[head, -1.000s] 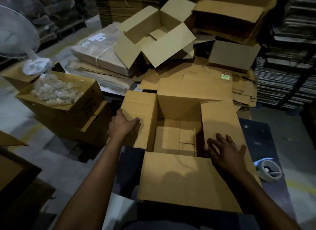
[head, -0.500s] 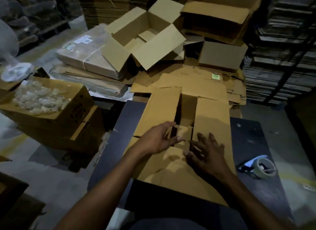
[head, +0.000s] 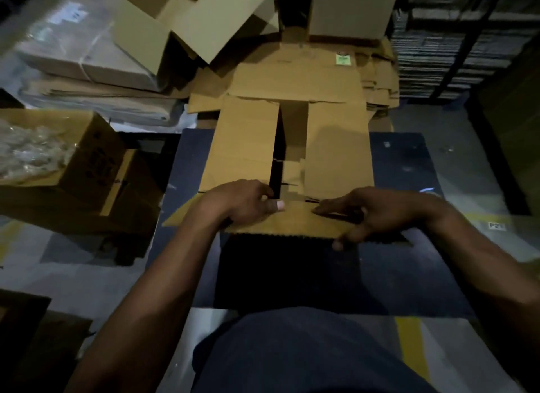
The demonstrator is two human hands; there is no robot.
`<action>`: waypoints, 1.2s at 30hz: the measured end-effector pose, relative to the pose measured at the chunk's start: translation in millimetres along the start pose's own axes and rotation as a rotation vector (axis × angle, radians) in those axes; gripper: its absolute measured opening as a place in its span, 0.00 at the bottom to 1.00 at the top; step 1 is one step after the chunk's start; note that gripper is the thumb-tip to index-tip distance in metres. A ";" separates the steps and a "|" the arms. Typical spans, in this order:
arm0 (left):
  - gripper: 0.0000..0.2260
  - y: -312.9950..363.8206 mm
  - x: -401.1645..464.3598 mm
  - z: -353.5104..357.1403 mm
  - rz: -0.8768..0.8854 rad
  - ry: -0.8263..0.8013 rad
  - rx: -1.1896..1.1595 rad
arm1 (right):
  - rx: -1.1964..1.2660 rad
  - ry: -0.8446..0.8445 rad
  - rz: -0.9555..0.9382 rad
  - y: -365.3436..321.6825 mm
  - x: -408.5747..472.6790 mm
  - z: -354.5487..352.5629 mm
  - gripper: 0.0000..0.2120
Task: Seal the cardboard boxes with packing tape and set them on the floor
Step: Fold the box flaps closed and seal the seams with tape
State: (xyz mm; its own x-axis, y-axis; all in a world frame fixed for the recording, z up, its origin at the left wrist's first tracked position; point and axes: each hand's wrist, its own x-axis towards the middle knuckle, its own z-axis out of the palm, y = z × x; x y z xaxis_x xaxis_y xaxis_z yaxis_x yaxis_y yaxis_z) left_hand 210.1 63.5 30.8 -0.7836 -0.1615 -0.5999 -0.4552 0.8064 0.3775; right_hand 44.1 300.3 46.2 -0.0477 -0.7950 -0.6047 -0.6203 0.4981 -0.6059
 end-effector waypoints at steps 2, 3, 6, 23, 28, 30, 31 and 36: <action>0.32 15.1 -18.2 -24.3 0.002 0.035 -0.019 | 0.216 -0.101 -0.052 -4.2 1.0 -28.9 0.28; 0.36 21.5 -27.4 -36.4 0.004 0.079 -0.030 | 0.273 -0.112 -0.064 -4.1 4.6 -40.9 0.27; 0.39 27.2 -42.0 -61.2 0.060 0.299 -0.062 | 0.410 -0.086 -0.026 -0.1 17.5 -67.2 0.25; 0.42 -48.7 55.8 58.2 -0.286 0.723 0.063 | 0.421 0.901 0.064 -33.4 149.6 74.4 0.09; 0.44 -72.9 68.6 20.3 -0.208 0.727 0.064 | 0.232 1.277 0.079 -0.8 117.7 25.5 0.13; 0.41 -69.8 68.6 21.1 -0.256 0.773 0.105 | 0.121 1.382 0.303 28.4 97.1 0.9 0.22; 0.40 -66.4 66.7 25.3 -0.297 0.794 0.111 | 0.167 1.407 0.442 45.3 88.7 -9.7 0.27; 0.42 -53.0 64.3 45.1 -0.405 0.724 -0.049 | 1.230 1.333 0.476 103.7 74.0 -36.1 0.49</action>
State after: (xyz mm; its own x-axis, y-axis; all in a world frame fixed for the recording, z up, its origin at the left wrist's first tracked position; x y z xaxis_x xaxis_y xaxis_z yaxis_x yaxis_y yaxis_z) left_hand 202.9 36.0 -59.6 -0.6259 -0.7735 -0.0994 -0.7651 0.5845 0.2701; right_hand -52.0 280.6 -42.7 -0.9001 0.0567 -0.4320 0.4346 0.1865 -0.8811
